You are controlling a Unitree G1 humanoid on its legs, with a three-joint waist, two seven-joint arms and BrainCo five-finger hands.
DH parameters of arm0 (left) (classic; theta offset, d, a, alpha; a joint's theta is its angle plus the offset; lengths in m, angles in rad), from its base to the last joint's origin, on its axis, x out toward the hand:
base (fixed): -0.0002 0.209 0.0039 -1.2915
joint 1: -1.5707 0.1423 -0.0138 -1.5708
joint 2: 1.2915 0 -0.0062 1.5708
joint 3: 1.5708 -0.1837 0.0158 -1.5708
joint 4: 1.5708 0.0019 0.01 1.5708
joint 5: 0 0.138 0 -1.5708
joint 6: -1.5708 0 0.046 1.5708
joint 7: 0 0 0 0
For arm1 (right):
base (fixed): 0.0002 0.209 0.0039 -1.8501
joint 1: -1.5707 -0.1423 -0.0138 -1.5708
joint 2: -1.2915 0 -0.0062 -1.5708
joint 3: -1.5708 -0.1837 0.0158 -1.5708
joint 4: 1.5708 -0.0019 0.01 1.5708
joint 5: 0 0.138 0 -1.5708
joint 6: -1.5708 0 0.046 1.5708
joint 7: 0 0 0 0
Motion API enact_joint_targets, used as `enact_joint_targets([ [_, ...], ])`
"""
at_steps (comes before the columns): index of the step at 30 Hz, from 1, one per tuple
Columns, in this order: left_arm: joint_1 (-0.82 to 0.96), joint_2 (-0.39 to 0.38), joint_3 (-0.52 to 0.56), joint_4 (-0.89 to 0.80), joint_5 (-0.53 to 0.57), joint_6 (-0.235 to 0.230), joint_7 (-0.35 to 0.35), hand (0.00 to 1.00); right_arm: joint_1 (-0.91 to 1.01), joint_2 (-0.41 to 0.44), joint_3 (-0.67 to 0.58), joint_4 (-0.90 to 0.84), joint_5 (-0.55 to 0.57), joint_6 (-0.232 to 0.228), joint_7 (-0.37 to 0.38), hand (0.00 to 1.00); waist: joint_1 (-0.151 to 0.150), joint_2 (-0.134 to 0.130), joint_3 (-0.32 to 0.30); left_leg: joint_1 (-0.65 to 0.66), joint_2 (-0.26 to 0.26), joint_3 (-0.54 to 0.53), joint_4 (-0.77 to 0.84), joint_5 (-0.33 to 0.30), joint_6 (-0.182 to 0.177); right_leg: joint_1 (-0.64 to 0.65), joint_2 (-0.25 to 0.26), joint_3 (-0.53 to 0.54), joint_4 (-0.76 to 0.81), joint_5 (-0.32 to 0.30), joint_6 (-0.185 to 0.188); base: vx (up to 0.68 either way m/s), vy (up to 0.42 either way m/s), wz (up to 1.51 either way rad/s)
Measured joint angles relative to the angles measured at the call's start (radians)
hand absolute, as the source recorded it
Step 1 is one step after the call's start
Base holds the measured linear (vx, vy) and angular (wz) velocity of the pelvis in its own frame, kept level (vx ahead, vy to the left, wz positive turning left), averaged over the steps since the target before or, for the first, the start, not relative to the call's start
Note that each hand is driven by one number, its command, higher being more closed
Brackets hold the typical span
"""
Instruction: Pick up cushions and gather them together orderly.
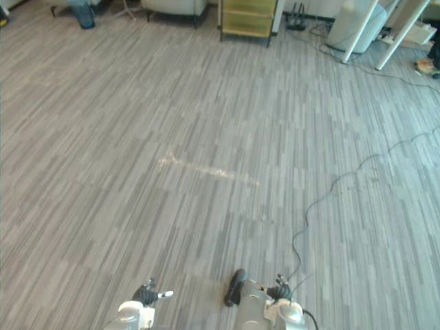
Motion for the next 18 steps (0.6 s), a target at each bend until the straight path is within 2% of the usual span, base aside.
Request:
enact_joint_targets([
  [1,-0.004,-0.007,-0.001,0.0,0.0,0.0,0.0,0.0,0.001,-0.003,-0.005,0.002,0.0,0.0,0.0,0.0,-0.001,0.007,0.0,-0.015,0.006,-0.01,0.04,0.014,-0.001,0.004,0.002,0.0,0.006,-0.015,-0.002,0.68,-0.301,-0.2],
  [2,-0.019,-0.022,0.001,0.0,0.0,0.001,-0.001,0.0,0.003,-0.011,-0.032,0.01,0.004,0.003,0.0,0.0,-0.01,0.028,0.008,-0.109,0.048,-0.059,0.296,0.136,0.009,0.072,0.028,0.002,-0.017,-0.061,0.001,0.45,-0.217,-0.13],
  [3,-0.02,-0.021,0.001,0.0,0.0,0.001,-0.001,0.0,0.003,-0.011,-0.032,0.012,0.005,0.004,0.0,0.0,-0.011,0.028,0.01,-0.125,0.055,-0.067,0.336,0.167,0.011,0.088,0.032,0.0,-0.025,-0.067,0.001,0.53,-0.214,-0.12],
  [4,-0.027,-0.018,0.001,-0.001,0.0,0.0,-0.001,0.0,0.007,-0.005,-0.03,0.033,0.005,0.006,-0.001,0.0,-0.011,0.021,0.027,-0.189,0.098,-0.082,0.541,0.162,0.015,0.174,0.056,-0.003,-0.071,-0.081,-0.002,0.48,-0.134,-0.21],
  [5,-0.025,-0.009,0.001,-0.013,0.0,-0.002,-0.002,0.0,0.021,-0.002,-0.028,0.054,0.005,0.012,-0.002,0.0,-0.002,0.008,0.039,-0.268,0.143,-0.052,0.747,0.091,0.047,0.313,0.08,0.01,-0.145,-0.099,0.004,0.56,-0.161,-0.22],
  [7,-0.028,-0.002,0.002,-0.029,0.0,-0.007,-0.002,0.0,0.024,0.002,-0.031,0.059,0.016,0.012,-0.003,0.0,-0.002,-0.016,0.041,-0.333,0.142,-0.013,0.761,0.058,0.057,0.379,0.081,0.02,-0.198,-0.105,0.011,0.43,-0.105,-0.25],
  [9,-0.029,-0.003,0.001,-0.036,0.0,-0.012,-0.001,0.0,0.021,0.005,-0.035,0.066,0.04,0.011,-0.008,0.0,-0.001,-0.02,0.039,-0.439,0.14,0.055,0.668,0.021,0.067,0.443,0.086,0.041,-0.269,-0.099,0.021,0.46,-0.027,-0.39],
  [10,-0.033,-0.002,0.002,-0.05,0.0,-0.019,0.0,0.0,0.015,0.009,-0.038,0.07,0.045,0.011,-0.01,0.0,0.005,-0.02,0.039,-0.483,0.131,0.097,0.566,0.013,0.064,0.473,0.087,0.055,-0.301,-0.095,0.029,0.44,0.067,-0.48],
  [11,-0.04,-0.002,0.002,-0.052,0.0,-0.021,0.0,0.0,0.009,0.019,-0.054,0.071,0.045,0.011,-0.01,0.0,0.012,-0.022,0.043,-0.519,0.083,0.114,0.385,0.019,0.064,0.522,0.079,0.072,-0.347,-0.093,0.038,0.46,0.091,-0.46],
  [12,-0.042,-0.002,0.002,-0.053,0.0,-0.021,0.0,0.0,0.01,0.024,-0.063,0.071,0.046,0.011,-0.01,0.0,0.015,-0.026,0.045,-0.523,0.045,0.111,0.275,0.041,0.06,0.545,0.069,0.076,-0.367,-0.097,0.058,0.49,0.137,-0.34],
  [13,-0.041,-0.006,0.001,-0.053,0.0,-0.021,0.0,0.0,0.011,0.029,-0.071,0.071,0.046,0.01,-0.011,0.0,0.016,-0.025,0.043,-0.524,-0.009,0.093,0.073,0.104,0.038,0.58,0.059,0.084,-0.397,-0.101,0.083,0.57,0.243,-0.41],
  [14,-0.034,-0.014,-0.003,-0.055,-0.001,-0.023,0.0,0.0,0.015,0.018,-0.065,0.074,0.046,0.01,-0.011,0.0,0.027,-0.004,0.031,-0.535,-0.035,0.057,-0.075,0.236,0.043,0.615,0.084,0.106,-0.455,-0.11,0.119,0.47,0.215,-0.52],
  [15,-0.034,-0.01,-0.003,-0.058,0.0,-0.025,0.0,0.0,0.014,0.023,-0.06,0.075,0.045,0.01,-0.012,0.0,0.04,-0.008,0.03,-0.536,-0.037,0.049,-0.056,0.283,0.073,0.628,0.085,0.125,-0.467,-0.114,0.128,0.49,0.234,-0.51],
  [16,-0.036,0.001,-0.001,-0.07,0.0,-0.023,0.0,0.0,0.008,0.048,-0.045,0.074,0.043,0.011,-0.01,0.0,0.047,-0.039,0.016,-0.54,-0.064,0.043,-0.032,0.263,0.106,0.641,0.055,0.143,-0.474,-0.118,0.129,0.44,0.142,-0.14],
  [17,-0.041,0.017,0.001,-0.069,0.0,-0.022,-0.001,0.0,0.012,0.063,-0.028,0.073,0.041,0.01,-0.008,0.0,0.035,-0.076,0.009,-0.555,-0.098,0.026,0.005,0.219,0.151,0.621,0.019,0.151,-0.413,-0.115,0.133,0.55,0.179,0.12],
  [18,-0.041,0.02,0.0,-0.069,0.001,-0.02,-0.002,0.0,0.013,0.065,-0.027,0.073,0.039,0.01,-0.008,0.0,0.035,-0.081,0.007,-0.564,-0.104,0.019,0.038,0.197,0.165,0.601,0.008,0.161,-0.358,-0.115,0.134,0.66,0.221,0.32],
])
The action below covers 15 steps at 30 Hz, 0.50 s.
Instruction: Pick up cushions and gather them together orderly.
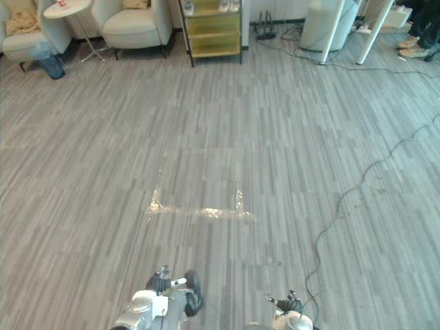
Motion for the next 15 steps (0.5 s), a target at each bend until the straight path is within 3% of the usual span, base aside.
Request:
enact_joint_targets([
  [1,0.0,0.001,0.0,0.0,0.0,0.0,-0.003,0.0,0.001,-0.002,-0.001,0.002,-0.005,0.002,-0.001,0.0,0.005,-0.005,0.001,0.004,0.004,0.001,0.054,-0.043,0.0,-0.036,-0.018,0.038,0.13,0.002,0.005,0.63,0.236,0.31],
  [2,-0.001,0.003,0.0,0.003,0.0,0.001,-0.003,0.0,0.009,-0.003,-0.001,0.005,-0.008,0.002,0.0,0.0,0.002,-0.012,-0.003,0.039,-0.002,-0.002,0.085,-0.106,-0.002,-0.112,-0.051,0.089,0.36,0.047,0.119,0.63,0.227,0.23],
  [3,0.0,0.003,-0.001,0.008,0.0,0.002,-0.002,0.0,0.008,-0.002,-0.001,0.005,-0.008,0.002,0.0,0.0,0.003,-0.015,-0.004,0.062,-0.006,-0.005,0.086,-0.127,-0.001,-0.143,-0.062,0.112,0.453,0.078,0.179,0.42,0.115,0.14],
  [4,0.003,0.013,-0.002,0.025,0.0,0.006,-0.002,0.0,0.003,0.0,0.0,0.005,-0.008,0.003,0.005,0.0,0.001,-0.016,-0.004,0.121,-0.013,-0.011,0.078,-0.158,-0.002,-0.2,-0.077,0.132,0.621,0.067,0.21,0.45,0.056,0.01],
  [6,0.013,0.03,-0.022,0.039,0.001,0.016,0.0,0.0,0.003,-0.003,0.004,0.005,-0.009,0.003,0.011,0.0,-0.001,-0.007,-0.004,0.267,-0.026,-0.011,-0.024,-0.165,-0.001,-0.265,-0.093,0.077,0.727,-0.01,0.107,0.59,0.03,-0.04],
  [8,0.021,0.031,-0.041,0.04,-0.001,0.021,0.002,0.0,0.003,-0.016,0.005,-0.003,-0.009,0.001,0.012,0.0,-0.005,0.026,0.002,0.383,-0.013,-0.02,-0.117,-0.16,-0.008,-0.34,-0.074,-0.018,0.649,-0.068,0.013,0.48,-0.014,0.08],
  [9,0.014,0.022,-0.042,0.04,-0.001,0.021,0.002,0.0,0.001,-0.027,0.0,-0.013,-0.006,-0.002,0.013,0.0,-0.014,0.042,0.006,0.416,0.003,-0.033,-0.14,-0.16,-0.008,-0.403,-0.041,-0.035,0.528,-0.079,-0.007,0.35,-0.072,0.26],
  [10,0.009,0.018,-0.042,0.039,-0.001,0.02,0.001,0.0,0.0,-0.032,0.001,-0.026,-0.004,-0.002,0.014,0.0,-0.018,0.047,0.008,0.422,0.009,-0.039,-0.139,-0.16,-0.008,-0.433,-0.027,-0.027,0.468,-0.072,-0.002,0.49,-0.18,0.49],
  [12,0.009,0.014,-0.046,0.04,-0.001,0.019,0.001,0.0,0.001,-0.043,0.001,-0.052,-0.005,-0.005,0.013,0.0,-0.043,0.044,0.011,0.441,0.016,-0.072,-0.146,-0.162,-0.011,-0.501,0.012,0.049,0.222,0.058,0.02,0.42,-0.198,0.7],
  [13,0.014,0.021,-0.048,0.04,0.0,0.019,0.0,0.0,0.015,-0.042,0.001,-0.048,-0.007,-0.003,0.013,0.0,-0.051,0.019,0.011,0.47,-0.003,-0.088,-0.155,-0.171,-0.044,-0.495,0.015,0.11,0.078,0.197,0.022,0.47,-0.275,0.81],
  [14,0.016,-0.001,-0.036,0.056,-0.001,0.02,0.001,0.0,0.03,-0.052,-0.004,-0.033,-0.006,-0.002,0.017,0.0,-0.053,0.033,0.006,0.501,0.021,-0.122,-0.152,-0.204,-0.093,-0.496,0.032,0.132,0.12,0.292,-0.004,0.47,-0.266,0.59],
  [15,0.026,-0.015,-0.032,0.061,0.001,0.018,-0.002,0.0,0.033,-0.069,-0.006,-0.03,-0.007,0.001,0.015,0.0,-0.039,0.056,-0.004,0.5,0.046,-0.124,-0.137,-0.2,-0.099,-0.497,0.043,0.137,0.159,0.252,-0.012,0.54,-0.321,0.46],
])
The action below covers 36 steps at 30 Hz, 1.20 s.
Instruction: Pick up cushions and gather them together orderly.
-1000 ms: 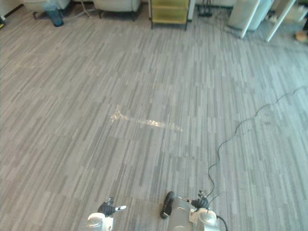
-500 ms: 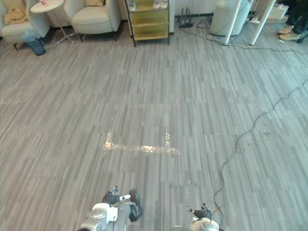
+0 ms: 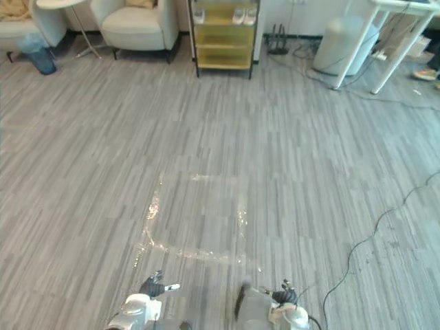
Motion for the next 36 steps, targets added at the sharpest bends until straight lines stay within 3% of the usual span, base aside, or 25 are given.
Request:
enact_joint_targets([
  [2,0.003,-0.017,0.01,0.001,0.0,0.001,-0.001,0.0,0.005,-0.006,-0.016,0.01,0.0,0.001,0.002,0.0,-0.011,0.009,0.002,-0.08,0.046,-0.03,0.204,0.01,-0.017,0.028,-0.001,-0.056,0.05,-0.1,-0.015,0.47,-0.325,0.58],
  [3,0.003,-0.021,0.022,0.001,0.001,0.001,-0.001,0.0,0.01,-0.004,-0.028,0.013,0.0,0.001,0.003,0.0,-0.013,0.009,0.004,-0.117,0.065,-0.028,0.288,0.023,-0.038,0.05,-0.003,-0.076,0.046,-0.116,-0.017,0.37,-0.278,0.87],
  [4,0.0,-0.028,0.059,-0.006,0.0,0.0,-0.001,0.0,0.027,0.015,-0.042,0.017,0.004,0.003,0.003,0.0,-0.016,0.003,0.014,-0.193,0.128,-0.002,0.476,0.058,-0.066,0.114,0.002,-0.111,0.028,-0.144,-0.024,0.28,-0.172,0.84],
  [5,0.004,-0.034,0.086,-0.026,0.0,-0.001,0.001,0.0,0.039,0.016,-0.043,0.014,0.005,0.007,0.0,0.0,-0.011,-0.001,0.018,-0.244,0.193,0.075,0.628,0.056,-0.054,0.181,0.01,-0.139,0.002,-0.165,-0.033,0.28,-0.149,0.75],
  [7,0.005,-0.037,0.1,-0.037,-0.001,-0.007,0.002,0.0,0.047,0.015,-0.048,0.014,0.005,0.007,-0.001,0.0,0.0,-0.006,0.018,-0.287,0.223,0.184,0.658,0.025,-0.02,0.275,0.009,-0.168,-0.071,-0.164,-0.026,0.34,-0.12,0.31],
  [10,-0.001,-0.035,0.101,-0.044,-0.001,-0.022,0.002,0.0,0.004,0.018,-0.05,0.014,0.005,0.007,-0.001,0.0,0.006,-0.006,0.018,-0.375,0.137,0.171,0.352,0.019,-0.019,0.341,0.003,-0.169,-0.173,-0.144,0.001,0.32,0.014,-0.02],
  [11,-0.006,-0.034,0.101,-0.044,-0.001,-0.021,0.001,0.0,-0.002,0.019,-0.05,0.019,0.005,0.006,-0.002,0.0,0.009,-0.01,0.021,-0.382,0.086,0.124,0.192,0.058,-0.027,0.356,-0.011,-0.166,-0.182,-0.149,0.011,0.33,0.17,-0.18],
  [12,-0.006,-0.034,0.1,-0.043,-0.002,-0.022,0.001,0.0,-0.01,0.018,-0.048,0.031,0.005,0.006,-0.004,0.0,0.017,-0.008,0.022,-0.373,0.028,0.039,-0.026,0.178,-0.049,0.391,-0.023,-0.154,-0.194,-0.173,0.046,0.41,0.218,-0.22],
  [13,-0.006,-0.034,0.1,-0.043,-0.003,-0.022,0.002,0.0,-0.01,0.016,-0.045,0.031,0.005,0.006,-0.005,0.0,0.021,-0.007,0.021,-0.37,0.021,0.025,-0.037,0.213,-0.051,0.396,-0.024,-0.148,-0.196,-0.179,0.053,0.36,0.208,-0.35],
  [14,-0.006,-0.028,0.099,-0.043,-0.004,-0.022,0.002,0.0,-0.01,0.017,-0.035,0.03,0.005,0.005,-0.007,0.0,0.035,-0.005,0.017,-0.352,0.01,0.017,-0.031,0.281,-0.019,0.419,-0.02,-0.123,-0.208,-0.186,0.08,0.48,0.196,-0.17],
  [15,-0.011,0.001,0.09,-0.04,-0.003,-0.022,0.001,0.0,-0.007,0.058,-0.028,0.033,0.005,0.004,-0.006,0.0,0.038,-0.051,0.007,-0.361,-0.026,0.028,0.02,0.233,0.014,0.45,-0.056,-0.105,-0.239,-0.185,0.081,0.49,0.181,-0.11],
  [17,-0.017,0.023,0.091,-0.039,-0.002,-0.019,0.0,0.0,-0.006,0.073,-0.029,0.033,0.004,0.004,-0.005,0.0,0.038,-0.07,0.004,-0.399,-0.035,0.029,0.104,0.177,0.031,0.454,-0.072,-0.103,-0.241,-0.181,0.087,0.5,0.187,0.16],
  [19,-0.02,0.032,0.091,-0.032,-0.002,-0.017,0.0,0.0,-0.006,0.073,-0.031,0.033,0.002,0.004,-0.005,0.0,0.042,-0.069,0.002,-0.407,-0.038,0.035,0.187,0.089,0.041,0.448,-0.091,-0.082,-0.174,-0.185,0.101,0.37,0.176,0.02],
  [20,-0.021,0.034,0.088,-0.02,-0.002,-0.016,0.0,0.0,-0.007,0.073,-0.031,0.033,0.002,0.004,-0.005,0.0,0.044,-0.065,0.0,-0.387,-0.038,0.042,0.197,0.053,0.045,0.419,-0.103,-0.061,-0.079,-0.193,0.113,0.42,0.186,-0.35],
  [21,-0.014,0.043,0.055,-0.012,-0.002,-0.015,0.001,0.0,-0.009,0.082,-0.031,0.03,0.0,0.005,0.0,0.0,0.05,-0.061,-0.001,-0.321,-0.042,0.064,0.176,0.02,0.051,0.305,-0.137,-0.013,0.198,-0.182,0.119,0.35,0.151,-0.34],
  [23,-0.012,0.056,0.026,-0.011,-0.002,-0.014,0.002,0.0,-0.007,0.088,-0.033,0.027,0.0,0.005,0.003,0.0,0.045,-0.067,-0.004,-0.267,-0.055,0.07,0.148,0.003,0.058,0.226,-0.155,0.001,0.393,-0.199,0.147,0.32,0.069,-0.15],
  [24,-0.006,0.062,0.006,-0.01,-0.002,-0.011,0.002,0.0,-0.01,0.084,-0.033,0.027,-0.001,0.006,0.003,0.0,0.041,-0.066,-0.003,-0.22,-0.061,0.072,0.122,-0.004,0.059,0.193,-0.16,-0.025,0.469,-0.234,0.129,0.37,0.022,-0.02],
  [25,-0.003,0.065,-0.016,-0.009,-0.002,-0.007,0.004,0.0,-0.011,0.079,-0.027,0.027,-0.003,0.006,0.003,0.0,0.037,-0.061,-0.002,-0.165,-0.064,0.072,0.075,-0.004,0.059,0.163,-0.161,-0.089,0.503,-0.272,0.085,0.41,-0.018,-0.07],
  [27,-0.008,0.061,-0.017,-0.009,-0.004,0.0,0.008,0.0,-0.024,0.065,0.003,0.022,-0.01,0.003,0.004,0.0,0.032,-0.038,0.003,-0.091,-0.033,0.081,0.026,-0.001,0.055,0.103,-0.121,-0.218,0.45,-0.318,0.009,0.41,-0.062,-0.13],
  [28,-0.012,0.059,-0.017,-0.01,-0.004,0.001,0.015,0.0,-0.028,0.06,0.009,0.001,-0.012,0.001,0.004,0.0,0.028,-0.023,0.005,-0.075,-0.006,0.089,0.021,0.0,0.055,0.063,-0.086,-0.273,0.373,-0.323,-0.007,0.38,-0.109,-0.09],
  [29,-0.013,0.06,-0.016,-0.011,-0.005,0.001,0.016,0.0,-0.028,0.059,0.011,-0.012,-0.019,0.001,0.004,0.0,0.028,-0.017,0.004,-0.062,0.009,0.09,0.018,0.0,0.052,0.026,-0.049,-0.293,0.252,-0.292,-0.016,0.45,-0.15,0.01],
  [30,-0.008,0.065,-0.016,-0.01,-0.005,0.001,0.016,0.0,-0.021,0.06,0.014,-0.013,-0.02,0.001,0.003,0.0,0.023,-0.035,-0.005,-0.054,0.001,0.093,0.015,-0.001,0.045,0.018,-0.021,-0.278,0.084,-0.197,-0.024,0.41,-0.143,0.18],
  [31,-0.006,0.059,-0.014,0.001,-0.006,0.002,0.015,0.0,-0.015,0.051,0.007,-0.01,-0.018,-0.001,0.004,0.0,0.014,-0.038,-0.002,-0.032,-0.002,0.082,0.014,-0.013,0.013,0.028,-0.006,-0.262,0.035,-0.081,-0.105,0.44,-0.127,0.01],
  [32,-0.001,0.036,-0.009,0.005,-0.006,0.002,0.012,0.0,-0.022,0.035,0.005,-0.01,-0.02,0.0,0.001,0.0,0.023,-0.01,-0.008,-0.028,0.023,0.088,0.022,-0.007,-0.005,0.033,0.011,-0.254,0.043,-0.083,-0.112,0.44,-0.124,-0.03],
  [36,-0.008,0.0,-0.004,0.01,-0.002,0.002,0.008,0.0,0.0,0.012,-0.025,0.004,-0.017,0.001,0.003,0.0,-0.002,0.008,0.004,-0.065,0.057,0.058,0.207,0.047,-0.042,0.132,0.017,-0.289,0.017,-0.159,-0.102,0.35,-0.142,0.25],
])
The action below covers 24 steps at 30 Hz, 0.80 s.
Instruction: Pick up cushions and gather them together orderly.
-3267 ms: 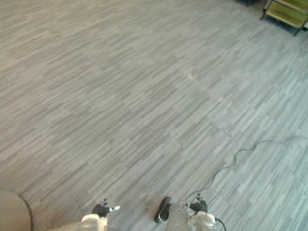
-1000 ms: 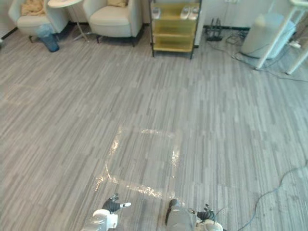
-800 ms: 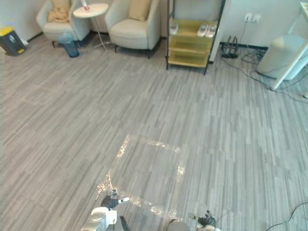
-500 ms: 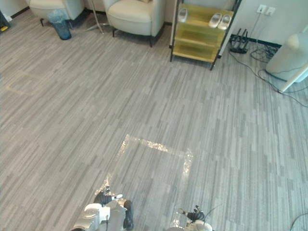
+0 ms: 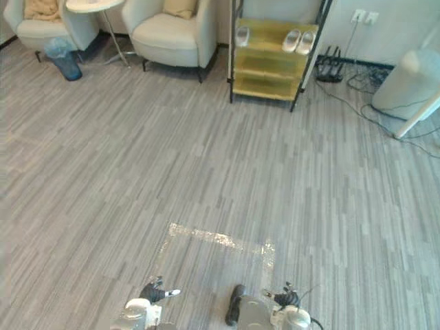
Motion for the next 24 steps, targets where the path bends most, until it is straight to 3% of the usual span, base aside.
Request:
enact_joint_targets([
  [1,0.002,-0.007,0.014,-0.007,-0.001,-0.001,-0.01,0.0,0.018,0.001,-0.013,0.004,0.0,0.0,-0.001,0.0,0.006,0.0,0.004,-0.074,0.044,-0.007,0.218,0.048,-0.059,0.072,0.014,-0.008,-0.054,-0.005,0.001,0.26,-0.09,0.19],
  [2,0.001,-0.01,0.027,-0.013,-0.001,-0.004,-0.011,0.0,0.023,0.005,-0.013,0.007,0.0,0.001,-0.001,0.0,0.009,-0.003,0.006,-0.111,0.065,-0.003,0.31,0.044,-0.066,0.1,0.019,-0.008,-0.076,-0.006,0.0,0.22,-0.041,0.0],
  [3,0.0,-0.01,0.046,-0.016,-0.001,-0.005,-0.013,0.0,0.024,0.004,-0.014,0.017,0.001,0.0,-0.001,0.0,0.012,-0.005,0.007,-0.167,0.09,0.01,0.416,0.003,-0.052,0.151,0.024,-0.001,-0.11,-0.006,0.0,0.19,-0.017,-0.2],
  [4,0.0,-0.011,0.056,-0.016,-0.001,-0.005,-0.012,0.0,0.026,0.003,-0.015,0.02,0.006,0.0,-0.001,0.0,0.013,-0.008,0.008,-0.199,0.087,0.019,0.421,-0.023,-0.03,0.177,0.023,0.013,-0.129,-0.005,0.001,0.22,0.015,-0.37],
  [5,0.0,-0.01,0.061,-0.02,-0.002,-0.006,-0.012,0.0,0.026,0.003,-0.015,0.023,0.012,0.0,-0.002,0.0,0.017,-0.005,0.006,-0.223,0.08,0.023,0.383,-0.041,-0.015,0.192,0.022,0.031,-0.141,-0.005,0.008,0.25,0.12,-0.73],
  [6,0.0,-0.007,0.066,-0.027,-0.008,-0.006,-0.011,0.0,0.025,0.005,-0.014,0.024,0.018,0.0,-0.001,0.0,0.029,-0.003,0.007,-0.245,0.04,-0.016,0.235,-0.05,0.002,0.205,0.015,0.074,-0.147,-0.003,0.03,0.18,0.118,-0.72],
  [7,0.0,-0.006,0.067,-0.029,-0.009,-0.006,-0.01,0.0,0.025,0.005,-0.015,0.025,0.018,0.0,-0.001,0.0,0.032,-0.003,0.007,-0.245,0.028,-0.031,0.193,-0.05,0.002,0.206,0.013,0.084,-0.147,-0.004,0.034,0.18,0.178,-0.84],
  [8,0.001,-0.006,0.067,-0.031,-0.012,-0.006,-0.01,0.0,0.026,0.004,-0.014,0.025,0.018,0.001,-0.002,0.0,0.036,-0.002,0.007,-0.241,-0.01,-0.089,0.053,-0.033,0.0,0.208,0.01,0.115,-0.141,-0.01,0.056,0.16,0.25,-0.79],
  [9,0.014,-0.008,0.066,-0.03,-0.022,-0.006,-0.011,0.0,0.027,-0.011,-0.014,0.025,0.017,0.0,-0.003,0.0,0.038,0.03,-0.006,-0.241,-0.042,-0.195,-0.1,0.091,-0.003,0.197,0.027,0.155,-0.121,-0.031,0.092,0.16,0.25,-0.77],
  [13,0.004,0.03,0.064,-0.031,-0.04,-0.018,-0.008,0.0,0.041,0.013,-0.006,0.028,0.016,0.002,-0.006,0.0,0.037,-0.032,-0.019,-0.212,-0.096,-0.185,-0.129,0.081,0.022,0.22,-0.018,0.19,-0.154,-0.027,0.131,0.19,0.162,-0.1],
  [15,0.015,0.036,0.064,-0.028,-0.04,-0.018,-0.008,0.0,0.049,0.021,-0.007,0.027,0.016,0.004,-0.006,0.0,0.037,-0.045,-0.022,-0.195,-0.123,-0.188,-0.146,0.081,0.028,0.241,-0.04,0.19,-0.173,-0.028,0.139,0.17,0.118,0.15],
  [18,0.033,0.041,0.063,-0.026,-0.04,-0.018,-0.008,0.0,0.056,0.023,-0.014,0.027,0.016,0.005,-0.005,0.0,0.036,-0.043,-0.024,-0.147,-0.152,-0.202,-0.194,0.093,0.047,0.29,-0.056,0.187,-0.207,-0.029,0.149,0.14,0.036,0.21],
  [24,0.048,0.048,0.063,-0.017,-0.04,-0.019,-0.009,0.0,0.05,0.025,-0.015,0.027,0.016,0.004,-0.003,0.0,0.038,-0.032,-0.032,-0.106,-0.149,-0.231,-0.261,0.121,0.048,0.323,-0.04,0.17,-0.23,-0.032,0.154,0.04,-0.052,0.11],
])
